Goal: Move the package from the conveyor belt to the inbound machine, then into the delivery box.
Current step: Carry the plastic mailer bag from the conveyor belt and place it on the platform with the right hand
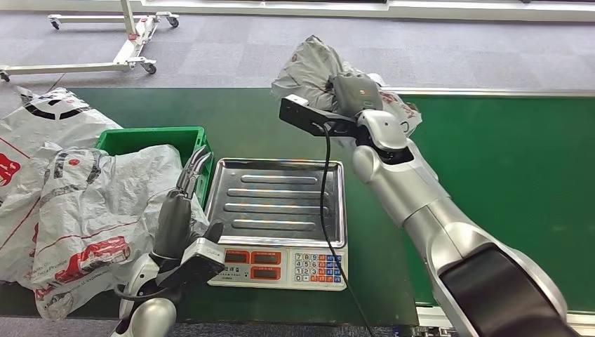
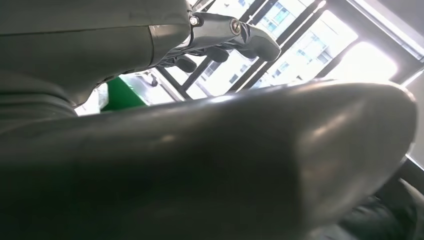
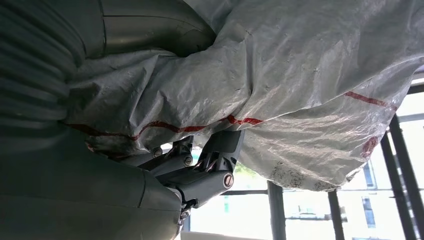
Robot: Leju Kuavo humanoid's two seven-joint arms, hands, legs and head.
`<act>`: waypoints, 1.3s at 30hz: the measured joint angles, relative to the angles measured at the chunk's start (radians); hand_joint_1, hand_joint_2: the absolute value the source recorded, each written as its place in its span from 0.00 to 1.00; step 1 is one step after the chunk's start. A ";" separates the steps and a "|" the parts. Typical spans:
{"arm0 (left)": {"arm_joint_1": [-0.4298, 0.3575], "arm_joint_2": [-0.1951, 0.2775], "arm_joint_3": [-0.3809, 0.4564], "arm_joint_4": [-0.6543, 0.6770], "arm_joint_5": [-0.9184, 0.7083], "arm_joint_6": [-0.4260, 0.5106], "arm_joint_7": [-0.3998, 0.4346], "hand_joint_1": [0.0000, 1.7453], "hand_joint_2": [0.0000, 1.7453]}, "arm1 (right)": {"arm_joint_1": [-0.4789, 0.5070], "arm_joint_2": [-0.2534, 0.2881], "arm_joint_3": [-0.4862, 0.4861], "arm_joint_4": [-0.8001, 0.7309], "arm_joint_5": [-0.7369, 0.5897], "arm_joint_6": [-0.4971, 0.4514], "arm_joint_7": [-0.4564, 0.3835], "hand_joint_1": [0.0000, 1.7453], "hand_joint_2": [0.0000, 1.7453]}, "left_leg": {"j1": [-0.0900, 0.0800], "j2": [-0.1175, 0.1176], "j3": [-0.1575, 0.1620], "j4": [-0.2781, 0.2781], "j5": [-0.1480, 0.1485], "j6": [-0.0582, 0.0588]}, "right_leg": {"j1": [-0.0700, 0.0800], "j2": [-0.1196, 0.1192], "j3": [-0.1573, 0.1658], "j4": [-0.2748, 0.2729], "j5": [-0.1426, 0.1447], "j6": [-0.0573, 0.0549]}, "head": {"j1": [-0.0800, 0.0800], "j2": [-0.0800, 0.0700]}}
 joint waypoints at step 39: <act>-0.019 0.009 -0.008 0.016 -0.030 -0.002 0.035 0.00 0.00 | 0.363 -0.033 0.086 -0.300 -0.332 0.062 0.090 0.00 0.00 | 0.000 -0.001 -0.001 0.000 0.000 0.000 | 0.000 -0.002 0.000 -0.001 0.000 0.000 | 0.000 0.000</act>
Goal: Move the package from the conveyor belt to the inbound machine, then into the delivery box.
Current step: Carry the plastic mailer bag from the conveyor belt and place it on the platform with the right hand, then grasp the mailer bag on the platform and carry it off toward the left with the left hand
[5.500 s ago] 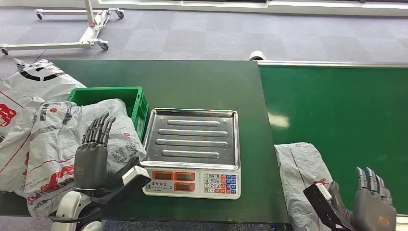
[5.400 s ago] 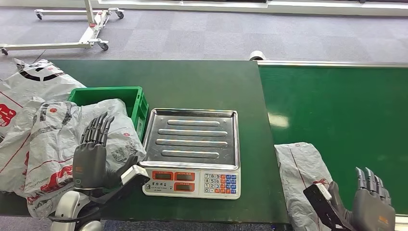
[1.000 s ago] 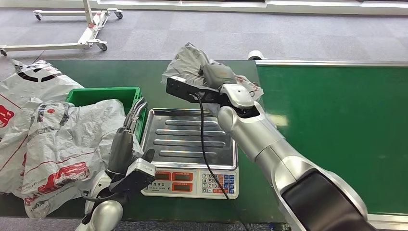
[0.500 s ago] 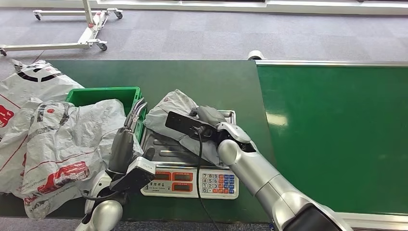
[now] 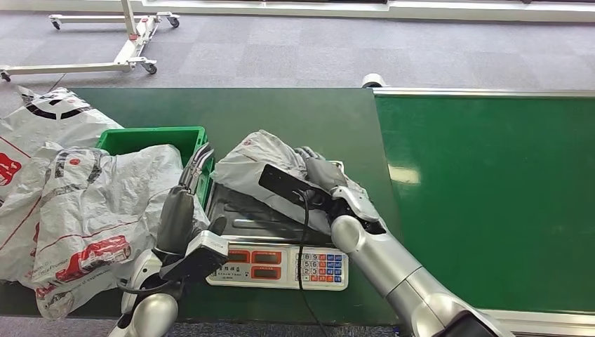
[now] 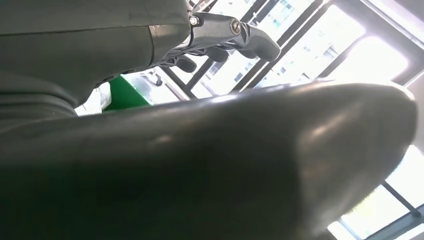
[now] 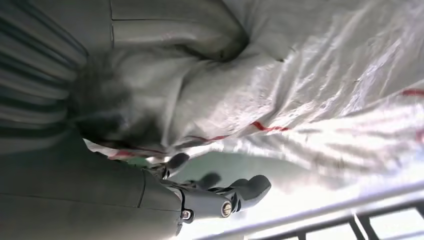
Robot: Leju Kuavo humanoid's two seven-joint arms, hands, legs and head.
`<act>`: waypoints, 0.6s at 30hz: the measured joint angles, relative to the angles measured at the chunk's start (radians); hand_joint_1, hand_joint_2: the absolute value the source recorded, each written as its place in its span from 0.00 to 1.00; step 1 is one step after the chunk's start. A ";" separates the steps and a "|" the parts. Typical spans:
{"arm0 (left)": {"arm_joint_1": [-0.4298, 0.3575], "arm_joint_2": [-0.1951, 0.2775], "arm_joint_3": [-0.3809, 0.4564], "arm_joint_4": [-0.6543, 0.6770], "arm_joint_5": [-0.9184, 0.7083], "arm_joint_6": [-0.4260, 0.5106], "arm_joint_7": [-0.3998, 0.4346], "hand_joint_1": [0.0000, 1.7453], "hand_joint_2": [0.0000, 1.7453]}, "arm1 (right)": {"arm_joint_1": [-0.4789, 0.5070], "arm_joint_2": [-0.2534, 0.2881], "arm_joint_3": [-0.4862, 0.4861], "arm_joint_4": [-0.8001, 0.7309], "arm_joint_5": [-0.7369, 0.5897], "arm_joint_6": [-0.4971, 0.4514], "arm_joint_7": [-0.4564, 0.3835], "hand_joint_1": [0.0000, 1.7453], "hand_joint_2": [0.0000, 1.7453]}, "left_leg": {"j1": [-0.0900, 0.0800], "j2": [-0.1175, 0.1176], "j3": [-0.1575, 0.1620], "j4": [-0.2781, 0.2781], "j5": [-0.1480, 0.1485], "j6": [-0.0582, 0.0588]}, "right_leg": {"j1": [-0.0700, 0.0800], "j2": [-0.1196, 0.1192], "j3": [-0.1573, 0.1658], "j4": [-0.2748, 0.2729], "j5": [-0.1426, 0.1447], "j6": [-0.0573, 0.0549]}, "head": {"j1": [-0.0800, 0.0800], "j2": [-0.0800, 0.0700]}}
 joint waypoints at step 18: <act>0.009 0.017 0.009 0.006 0.004 0.041 -0.067 0.00 0.00 | -0.269 -0.197 -0.242 -0.163 -0.143 0.143 -0.207 0.00 0.00 | -0.001 0.000 0.000 0.000 0.001 0.000 | -0.002 0.000 0.000 0.000 0.002 0.000 | 0.000 0.000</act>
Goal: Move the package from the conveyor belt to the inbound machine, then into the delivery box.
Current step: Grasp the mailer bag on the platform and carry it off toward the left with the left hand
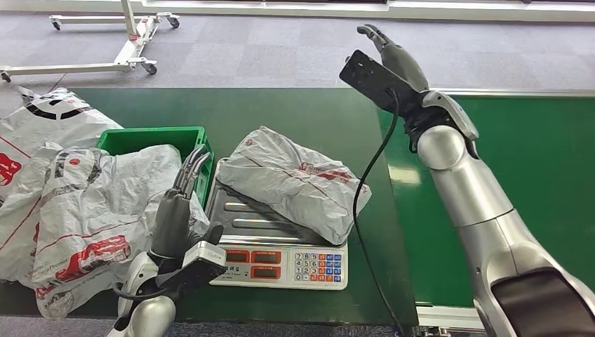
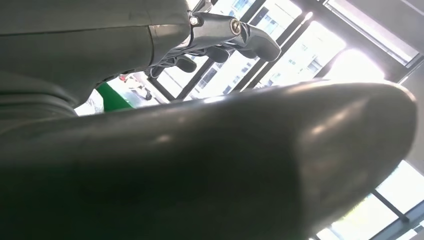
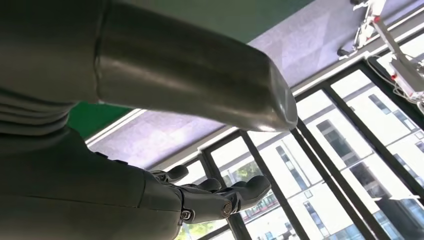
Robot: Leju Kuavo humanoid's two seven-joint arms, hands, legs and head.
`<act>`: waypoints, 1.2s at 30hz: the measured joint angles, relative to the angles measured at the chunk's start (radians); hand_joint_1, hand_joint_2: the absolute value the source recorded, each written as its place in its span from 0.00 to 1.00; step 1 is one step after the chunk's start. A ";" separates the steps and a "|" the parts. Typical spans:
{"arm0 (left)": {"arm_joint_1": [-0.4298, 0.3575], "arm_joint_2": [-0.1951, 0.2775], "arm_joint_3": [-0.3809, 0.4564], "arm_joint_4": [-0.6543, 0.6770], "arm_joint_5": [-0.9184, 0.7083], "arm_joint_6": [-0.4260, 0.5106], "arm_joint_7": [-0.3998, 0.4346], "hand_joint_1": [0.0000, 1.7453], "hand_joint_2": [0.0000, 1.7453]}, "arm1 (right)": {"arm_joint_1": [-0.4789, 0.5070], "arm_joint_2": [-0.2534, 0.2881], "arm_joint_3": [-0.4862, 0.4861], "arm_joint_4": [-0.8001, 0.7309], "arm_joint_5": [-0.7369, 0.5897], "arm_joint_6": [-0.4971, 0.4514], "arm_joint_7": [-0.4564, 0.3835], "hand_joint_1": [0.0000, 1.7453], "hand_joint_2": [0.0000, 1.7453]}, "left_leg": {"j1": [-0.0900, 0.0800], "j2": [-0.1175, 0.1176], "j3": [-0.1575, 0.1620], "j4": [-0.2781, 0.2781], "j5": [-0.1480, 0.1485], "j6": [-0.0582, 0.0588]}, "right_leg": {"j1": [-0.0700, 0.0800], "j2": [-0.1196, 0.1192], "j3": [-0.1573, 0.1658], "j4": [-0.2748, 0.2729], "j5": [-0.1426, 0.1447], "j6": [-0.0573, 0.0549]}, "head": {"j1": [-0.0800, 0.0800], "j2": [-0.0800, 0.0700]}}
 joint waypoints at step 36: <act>-0.836 0.149 -0.352 0.824 -0.254 -0.255 0.092 0.00 1.00 | 0.096 -0.671 0.041 -0.231 0.090 0.052 0.017 0.00 1.00 | -0.002 -0.007 -0.006 0.004 0.005 0.004 | -0.001 -0.008 -0.002 -0.001 0.005 0.004 | 0.000 0.000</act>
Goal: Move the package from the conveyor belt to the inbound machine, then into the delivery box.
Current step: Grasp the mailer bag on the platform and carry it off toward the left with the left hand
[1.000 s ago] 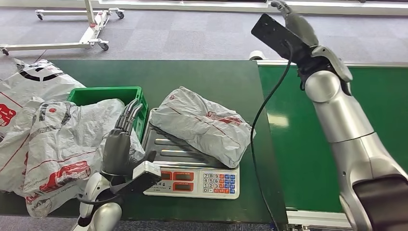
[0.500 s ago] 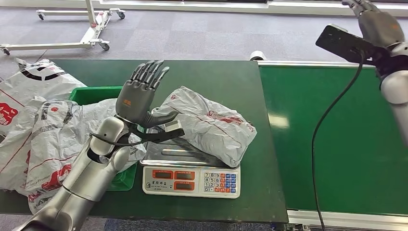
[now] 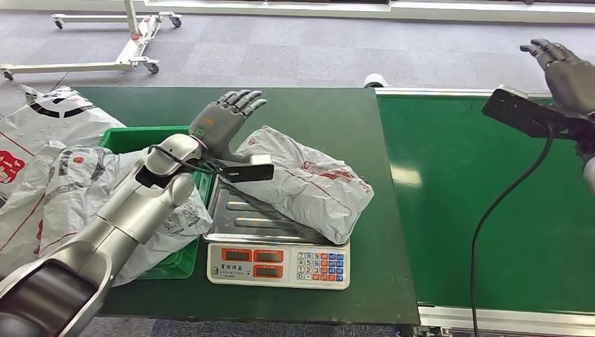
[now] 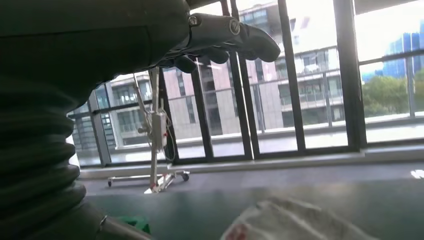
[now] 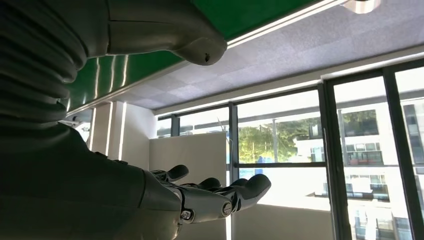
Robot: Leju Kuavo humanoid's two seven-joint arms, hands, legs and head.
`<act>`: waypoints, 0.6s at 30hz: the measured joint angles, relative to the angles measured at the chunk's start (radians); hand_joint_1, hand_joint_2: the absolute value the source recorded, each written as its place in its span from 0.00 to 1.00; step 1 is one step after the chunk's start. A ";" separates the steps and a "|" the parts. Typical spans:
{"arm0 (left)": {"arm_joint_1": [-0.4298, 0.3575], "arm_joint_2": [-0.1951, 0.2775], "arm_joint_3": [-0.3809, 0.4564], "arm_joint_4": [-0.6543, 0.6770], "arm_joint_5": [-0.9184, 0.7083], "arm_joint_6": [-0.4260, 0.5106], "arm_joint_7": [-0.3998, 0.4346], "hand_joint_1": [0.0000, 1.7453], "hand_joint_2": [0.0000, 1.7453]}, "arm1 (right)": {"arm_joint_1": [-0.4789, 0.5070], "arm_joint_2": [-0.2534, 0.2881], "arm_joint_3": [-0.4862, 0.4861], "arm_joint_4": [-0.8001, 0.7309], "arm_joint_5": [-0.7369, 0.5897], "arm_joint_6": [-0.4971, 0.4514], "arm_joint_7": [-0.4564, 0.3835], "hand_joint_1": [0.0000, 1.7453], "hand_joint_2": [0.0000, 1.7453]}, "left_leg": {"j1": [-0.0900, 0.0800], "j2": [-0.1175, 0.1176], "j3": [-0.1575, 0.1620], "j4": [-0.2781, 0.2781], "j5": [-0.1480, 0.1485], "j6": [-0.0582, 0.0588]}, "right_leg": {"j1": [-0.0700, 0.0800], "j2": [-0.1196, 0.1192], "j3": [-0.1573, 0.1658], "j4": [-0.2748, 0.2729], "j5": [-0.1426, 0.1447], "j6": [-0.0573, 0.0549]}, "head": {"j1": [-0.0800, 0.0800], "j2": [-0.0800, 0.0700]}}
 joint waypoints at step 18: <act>-0.041 0.036 -0.097 0.108 0.133 -0.173 -0.051 0.00 1.00 | 0.048 -0.048 -0.021 -0.046 -0.007 0.025 0.005 0.00 1.00 | 0.000 0.001 0.000 0.000 0.000 0.000 | 0.000 0.001 -0.001 0.000 0.000 0.000 | 0.000 0.000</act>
